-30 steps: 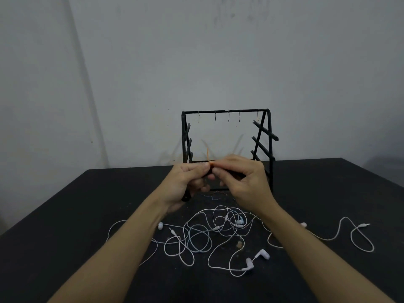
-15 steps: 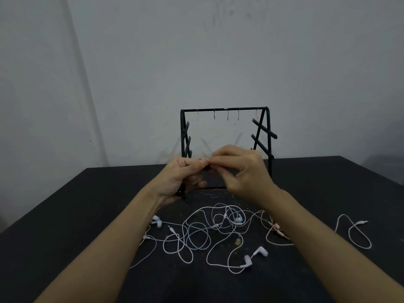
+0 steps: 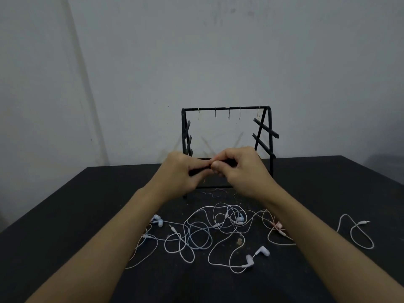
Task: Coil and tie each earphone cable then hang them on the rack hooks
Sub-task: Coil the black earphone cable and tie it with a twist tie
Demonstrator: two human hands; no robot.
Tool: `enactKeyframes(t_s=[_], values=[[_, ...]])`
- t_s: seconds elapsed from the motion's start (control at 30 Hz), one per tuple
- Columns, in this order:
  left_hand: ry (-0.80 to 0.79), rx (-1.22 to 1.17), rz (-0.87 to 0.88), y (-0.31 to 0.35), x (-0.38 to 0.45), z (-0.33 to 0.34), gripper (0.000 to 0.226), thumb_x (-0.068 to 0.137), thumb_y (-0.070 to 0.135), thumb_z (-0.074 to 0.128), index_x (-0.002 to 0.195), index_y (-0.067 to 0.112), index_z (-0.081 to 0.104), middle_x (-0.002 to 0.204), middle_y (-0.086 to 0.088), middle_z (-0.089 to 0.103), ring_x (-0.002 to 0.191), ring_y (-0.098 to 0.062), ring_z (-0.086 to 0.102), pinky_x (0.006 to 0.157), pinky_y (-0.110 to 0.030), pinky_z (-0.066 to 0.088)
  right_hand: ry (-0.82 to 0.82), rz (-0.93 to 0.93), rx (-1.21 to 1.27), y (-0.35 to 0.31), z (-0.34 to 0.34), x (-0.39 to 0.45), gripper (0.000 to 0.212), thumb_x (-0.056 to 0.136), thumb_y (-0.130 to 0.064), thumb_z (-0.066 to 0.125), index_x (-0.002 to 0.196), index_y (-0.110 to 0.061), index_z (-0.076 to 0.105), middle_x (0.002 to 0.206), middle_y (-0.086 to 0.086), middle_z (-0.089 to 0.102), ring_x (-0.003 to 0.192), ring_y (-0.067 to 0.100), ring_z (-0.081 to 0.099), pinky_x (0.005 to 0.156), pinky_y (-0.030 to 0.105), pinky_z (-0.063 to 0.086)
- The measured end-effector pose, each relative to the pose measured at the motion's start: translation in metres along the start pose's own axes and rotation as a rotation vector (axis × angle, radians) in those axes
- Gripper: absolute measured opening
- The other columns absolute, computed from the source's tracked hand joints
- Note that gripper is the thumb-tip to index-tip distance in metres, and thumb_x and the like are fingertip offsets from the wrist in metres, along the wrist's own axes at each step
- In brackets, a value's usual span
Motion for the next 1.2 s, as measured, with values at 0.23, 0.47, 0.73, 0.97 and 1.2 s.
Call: enactKeyframes(t_s=[0.23,0.47,0.73,0.97,1.2], values=[[0.055,0.097,-0.116,-0.019,-0.008,0.009,0.022,0.083,0.031,0.058,0.086,0.017,0.075,0.059,0.003,0.065,0.05,-0.013,0.054,0.052,-0.019,0.036,-0.095,0.136,0.173,0.015,0.007,0.005,0.008,0.087,-0.001,0.061,0.089,-0.003,0.068,0.069,0.006,0.064,0.059,0.007,0.057,0.058,0.015,0.049],[0.098,-0.374,-0.429,-0.04,-0.024,0.021,0.029,0.086,0.011,0.063,0.115,0.017,0.065,0.102,0.011,0.068,0.094,0.011,0.061,0.084,-0.006,0.043,-0.015,0.179,0.503,0.032,0.01,0.002,0.008,0.083,0.002,0.063,0.08,-0.002,0.069,0.057,0.0,0.064,0.05,0.005,0.055,0.053,0.013,0.048],[0.307,-0.476,-0.535,-0.044,-0.031,0.011,0.018,0.077,0.01,0.074,0.076,0.028,0.077,0.071,0.01,0.073,0.072,0.0,0.065,0.068,-0.016,0.05,0.086,0.178,0.429,0.034,0.008,0.003,0.011,0.087,-0.004,0.061,0.077,-0.009,0.064,0.058,0.003,0.056,0.045,0.004,0.048,0.049,0.015,0.042],[0.283,-0.384,-0.468,-0.036,-0.026,0.003,0.023,0.074,0.009,0.071,0.067,0.032,0.07,0.07,0.004,0.07,0.061,0.003,0.059,0.06,-0.02,0.049,0.052,0.164,0.455,0.029,0.013,0.004,0.015,0.089,-0.001,0.057,0.077,-0.009,0.062,0.065,0.007,0.061,0.05,0.008,0.054,0.053,0.017,0.048],[0.283,-0.389,-0.517,-0.038,-0.03,0.002,0.033,0.074,0.008,0.073,0.063,0.039,0.072,0.058,0.021,0.067,0.058,0.007,0.058,0.059,-0.014,0.048,0.082,0.176,0.441,0.034,0.009,0.005,0.014,0.089,-0.002,0.058,0.078,-0.01,0.064,0.064,0.006,0.062,0.053,0.009,0.055,0.051,0.017,0.048]])
Point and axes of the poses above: each hand's wrist, its own x-axis towards the middle knuckle, its own z-axis out of the palm, y = z × x, the point moved 10 cm from there along x, towards the middle knuckle
